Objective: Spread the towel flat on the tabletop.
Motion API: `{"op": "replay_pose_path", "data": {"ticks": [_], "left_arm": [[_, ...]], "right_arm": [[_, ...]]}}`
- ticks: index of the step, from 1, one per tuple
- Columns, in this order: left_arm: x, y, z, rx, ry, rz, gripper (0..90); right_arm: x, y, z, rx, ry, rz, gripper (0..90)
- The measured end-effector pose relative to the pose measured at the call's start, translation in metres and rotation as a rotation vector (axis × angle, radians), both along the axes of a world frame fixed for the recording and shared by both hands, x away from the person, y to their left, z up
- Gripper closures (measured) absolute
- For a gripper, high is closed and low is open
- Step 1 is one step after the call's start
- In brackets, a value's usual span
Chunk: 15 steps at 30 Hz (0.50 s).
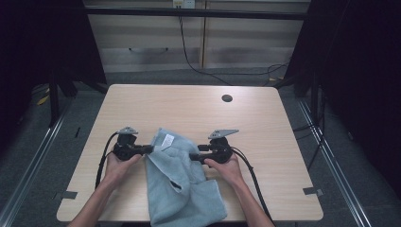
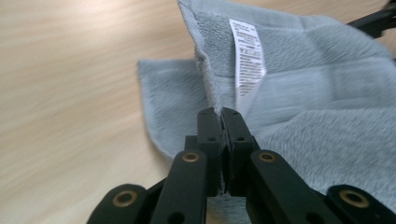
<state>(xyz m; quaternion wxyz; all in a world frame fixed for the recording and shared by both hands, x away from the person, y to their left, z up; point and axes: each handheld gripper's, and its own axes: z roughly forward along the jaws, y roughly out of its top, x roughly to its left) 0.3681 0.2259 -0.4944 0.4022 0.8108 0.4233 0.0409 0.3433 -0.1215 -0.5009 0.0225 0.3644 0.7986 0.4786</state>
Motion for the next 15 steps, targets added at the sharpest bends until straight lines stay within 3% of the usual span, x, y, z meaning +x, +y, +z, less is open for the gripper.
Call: {"op": "replay_pose_path", "data": {"ticks": [1, 7, 10, 12, 15], "left_arm": [[0.000, 0.009, -0.005, 0.000, 0.012, 0.003, 87.5], [0.001, 0.014, -0.009, -0.007, 0.015, 0.021, 87.4], [0.001, 0.014, -0.008, 0.004, 0.009, 0.021, 87.4], [0.001, 0.014, -0.008, 0.000, 0.011, 0.024, 87.4], [0.001, 0.014, -0.009, -0.005, 0.010, 0.023, 87.4]], "right_arm": [[0.000, 0.001, -0.004, 0.008, 0.007, 0.011, 42.3], [0.002, 0.008, -0.013, 0.020, 0.036, 0.024, 51.6], [0.002, 0.014, -0.013, 0.000, 0.037, 0.050, 68.1], [0.001, 0.017, -0.013, -0.014, 0.042, 0.063, 70.2], [-0.002, 0.018, -0.011, -0.038, 0.033, 0.073, 85.0]]}}
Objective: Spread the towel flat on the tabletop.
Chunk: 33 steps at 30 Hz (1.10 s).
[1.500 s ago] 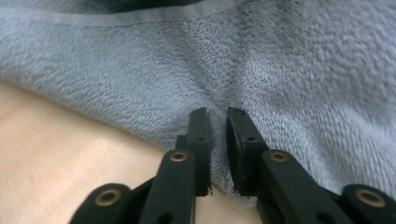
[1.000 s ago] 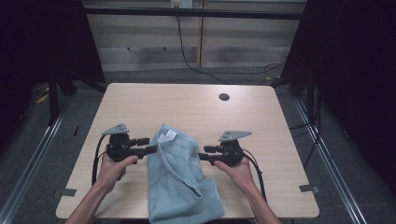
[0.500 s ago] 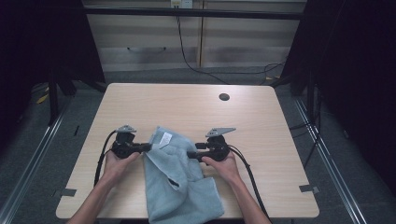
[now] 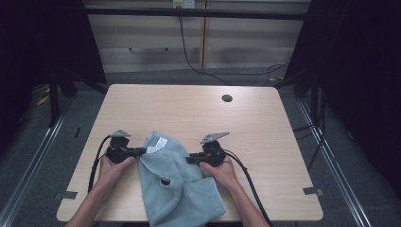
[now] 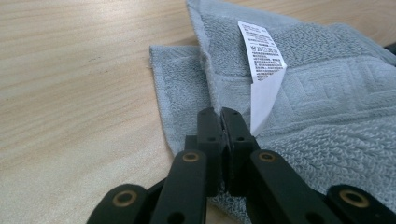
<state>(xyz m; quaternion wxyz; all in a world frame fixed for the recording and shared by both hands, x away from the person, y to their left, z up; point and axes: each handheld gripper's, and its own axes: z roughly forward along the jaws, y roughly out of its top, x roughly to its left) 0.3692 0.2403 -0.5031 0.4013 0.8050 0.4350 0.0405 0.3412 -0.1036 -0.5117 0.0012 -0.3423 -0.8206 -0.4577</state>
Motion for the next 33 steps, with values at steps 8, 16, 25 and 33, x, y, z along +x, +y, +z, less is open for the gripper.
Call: {"op": "replay_pose_path", "data": {"ticks": [8, 16, 25, 33], "left_arm": [[0.002, -0.002, 0.019, -0.148, -0.070, 0.009, 87.5], [0.010, -0.022, 0.105, -0.250, -0.277, -0.004, 87.5], [-0.010, -0.018, 0.164, -0.307, -0.436, -0.042, 87.5], [-0.063, -0.001, 0.097, -0.290, -0.334, -0.144, 87.3]], "right_arm": [[0.007, -0.028, 0.051, 0.057, -0.110, -0.093, 87.0], [0.020, -0.050, 0.150, 0.062, -0.310, -0.162, 87.0], [-0.014, -0.054, 0.238, 0.141, -0.492, -0.113, 86.8], [-0.083, -0.050, 0.159, 0.080, -0.361, 0.000, 86.7]]}}
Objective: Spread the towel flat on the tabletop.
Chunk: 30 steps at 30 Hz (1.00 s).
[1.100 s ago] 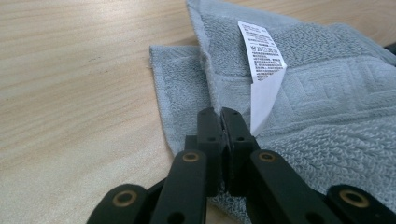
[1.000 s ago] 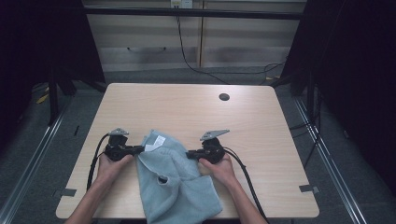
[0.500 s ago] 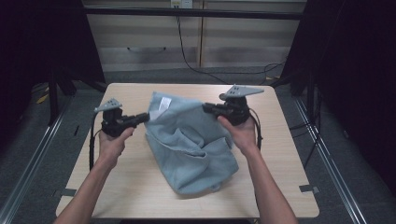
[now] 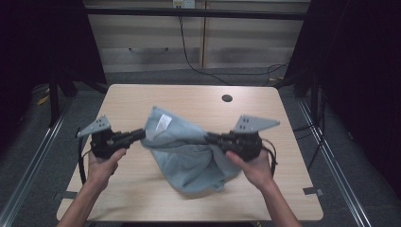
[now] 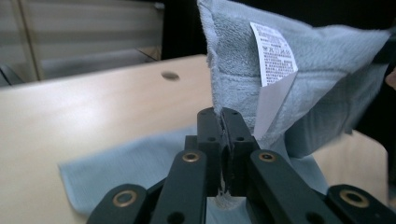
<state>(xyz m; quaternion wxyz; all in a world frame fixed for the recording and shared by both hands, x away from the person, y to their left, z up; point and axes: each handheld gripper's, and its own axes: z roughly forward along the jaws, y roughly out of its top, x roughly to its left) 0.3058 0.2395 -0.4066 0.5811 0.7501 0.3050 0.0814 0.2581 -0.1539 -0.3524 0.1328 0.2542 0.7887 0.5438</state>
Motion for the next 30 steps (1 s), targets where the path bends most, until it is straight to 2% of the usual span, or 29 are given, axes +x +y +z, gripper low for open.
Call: {"op": "replay_pose_path", "data": {"ticks": [1, 3, 4, 5, 6, 7, 9, 10, 11, 12, 14, 15, 16, 17, 19, 20, 21, 22, 23, 24, 26, 27, 28, 29, 30], "left_arm": [[0.000, 0.000, 0.000, 0.000, 0.000, 0.000, 87.4], [-0.013, 0.001, -0.015, 0.044, 0.026, -0.038, 87.3], [-0.019, 0.001, -0.023, 0.074, 0.041, -0.061, 87.3], [-0.025, 0.000, -0.031, 0.104, 0.056, -0.076, 87.2], [-0.029, -0.001, -0.039, 0.142, 0.068, -0.090, 87.2], [-0.032, -0.003, -0.046, 0.177, 0.086, -0.106, 87.2], [-0.037, -0.005, -0.057, 0.235, 0.097, -0.122, 87.1], [-0.037, -0.006, -0.061, 0.249, 0.103, -0.129, 87.1], [-0.038, -0.007, -0.063, 0.259, 0.111, -0.129, 87.0], [-0.037, -0.006, -0.066, 0.253, 0.118, -0.123, 87.0], [-0.034, -0.006, -0.068, 0.242, 0.130, -0.116, 86.9], [-0.033, -0.006, -0.069, 0.247, 0.130, -0.108, 86.6], [-0.030, -0.004, -0.072, 0.251, 0.138, -0.089, 86.5], [-0.030, -0.004, -0.072, 0.251, 0.138, -0.089, 86.6], [-0.028, -0.001, -0.074, 0.263, 0.149, -0.046, 86.5], [-0.027, 0.002, -0.075, 0.263, 0.156, -0.037, 86.6], [-0.024, 0.008, -0.077, 0.257, 0.171, -0.004, 86.5], [-0.024, 0.008, -0.077, 0.257, 0.171, -0.004, 86.6], [-0.023, 0.011, -0.078, 0.266, 0.178, 0.008, 86.6], [-0.022, 0.014, -0.080, 0.276, 0.179, 0.027, 86.6], [-0.020, 0.018, -0.080, 0.257, 0.189, 0.043, 86.6], [-0.020, 0.020, -0.080, 0.245, 0.186, 0.043, 86.6], [-0.019, 0.021, -0.079, 0.242, 0.181, 0.047, 86.6], [-0.019, 0.021, -0.079, 0.239, 0.181, 0.053, 86.6], [-0.019, 0.022, -0.079, 0.229, 0.183, 0.051, 86.6]], "right_arm": [[0.000, 0.000, 0.000, 0.000, 0.000, 0.000, 86.7], [-0.014, -0.002, -0.026, 0.005, 0.071, 0.030, 86.5], [-0.021, -0.002, -0.039, -0.023, 0.098, 0.036, 86.0], [-0.032, -0.005, -0.065, -0.032, 0.160, 0.051, 84.6], [-0.032, -0.005, -0.065, -0.032, 0.160, 0.051, 84.6], [-0.036, -0.006, -0.078, -0.028, 0.197, 0.061, 82.6], [-0.044, -0.005, -0.096, -0.068, 0.230, 0.066, 74.4], [-0.046, -0.007, -0.101, -0.049, 0.242, 0.073, 69.4], [-0.046, -0.016, -0.099, -0.011, 0.235, 0.045, 60.6], [-0.046, -0.016, -0.099, -0.011, 0.235, 0.045, 60.6], [-0.039, -0.029, -0.091, 0.064, 0.218, -0.005, 56.5], [-0.034, -0.036, -0.088, 0.075, 0.205, -0.038, 55.3], [-0.021, -0.046, -0.090, 0.054, 0.209, -0.103, 52.7], [-0.021, -0.046, -0.090, 0.054, 0.209, -0.103, 52.7], [-0.011, -0.051, -0.100, 0.034, 0.235, -0.127, 52.3], [-0.010, -0.051, -0.107, 0.024, 0.255, -0.129, 52.3], [-0.016, -0.044, -0.117, -0.013, 0.281, -0.103, 52.9], [-0.021, -0.041, -0.121, -0.037, 0.286, -0.091, 53.8], [-0.021, -0.041, -0.121, -0.037, 0.286, -0.091, 53.8], [-0.032, -0.034, -0.127, -0.037, 0.296, -0.055, 54.6], [-0.037, -0.031, -0.129, -0.044, 0.302, -0.045, 54.6], [-0.043, -0.025, -0.134, -0.069, 0.301, -0.031, 53.1], [-0.043, -0.025, -0.134, -0.069, 0.301, -0.031, 53.1], [-0.045, -0.022, -0.138, -0.103, 0.301, -0.031, 51.4], [-0.045, -0.022, -0.138, -0.103, 0.301, -0.031, 51.4]]}}
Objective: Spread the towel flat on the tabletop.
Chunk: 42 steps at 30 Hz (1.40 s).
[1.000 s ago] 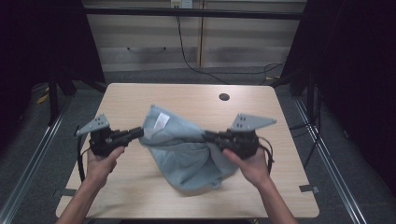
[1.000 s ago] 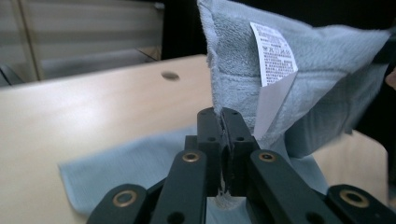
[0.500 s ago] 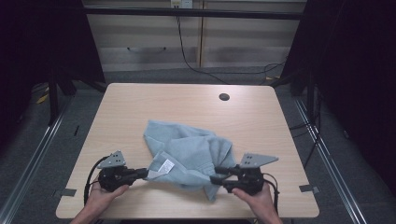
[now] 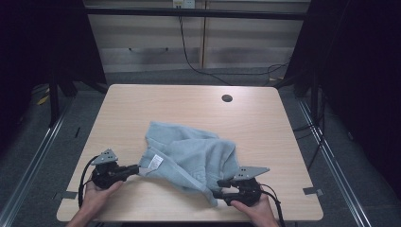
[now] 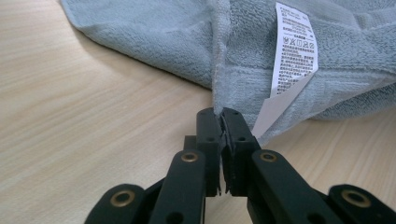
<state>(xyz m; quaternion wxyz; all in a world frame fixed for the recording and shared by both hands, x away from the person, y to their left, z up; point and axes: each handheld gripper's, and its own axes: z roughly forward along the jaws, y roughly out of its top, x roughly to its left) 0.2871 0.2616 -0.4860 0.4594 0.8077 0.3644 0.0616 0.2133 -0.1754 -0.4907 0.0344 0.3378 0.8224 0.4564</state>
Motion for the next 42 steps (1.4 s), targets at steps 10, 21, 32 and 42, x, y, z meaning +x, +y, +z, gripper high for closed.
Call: {"op": "replay_pose_path", "data": {"ticks": [10, 21, 32, 42], "left_arm": [[0.005, 0.004, 0.000, -0.075, 0.010, 0.016, 86.7], [0.006, 0.010, 0.004, -0.125, -0.019, 0.043, 86.9], [-0.011, 0.016, 0.052, -0.269, -0.143, 0.019, 87.3], [-0.073, 0.025, 0.086, -0.333, -0.228, -0.089, 87.3]], "right_arm": [[0.025, 0.003, 0.001, -0.028, -0.096, -0.076, 41.5], [0.042, 0.002, 0.002, -0.008, -0.095, -0.098, 81.1], [0.016, -0.047, 0.077, 0.137, -0.199, -0.144, 86.8], [-0.041, -0.051, 0.120, 0.136, -0.270, -0.080, 86.6]]}}
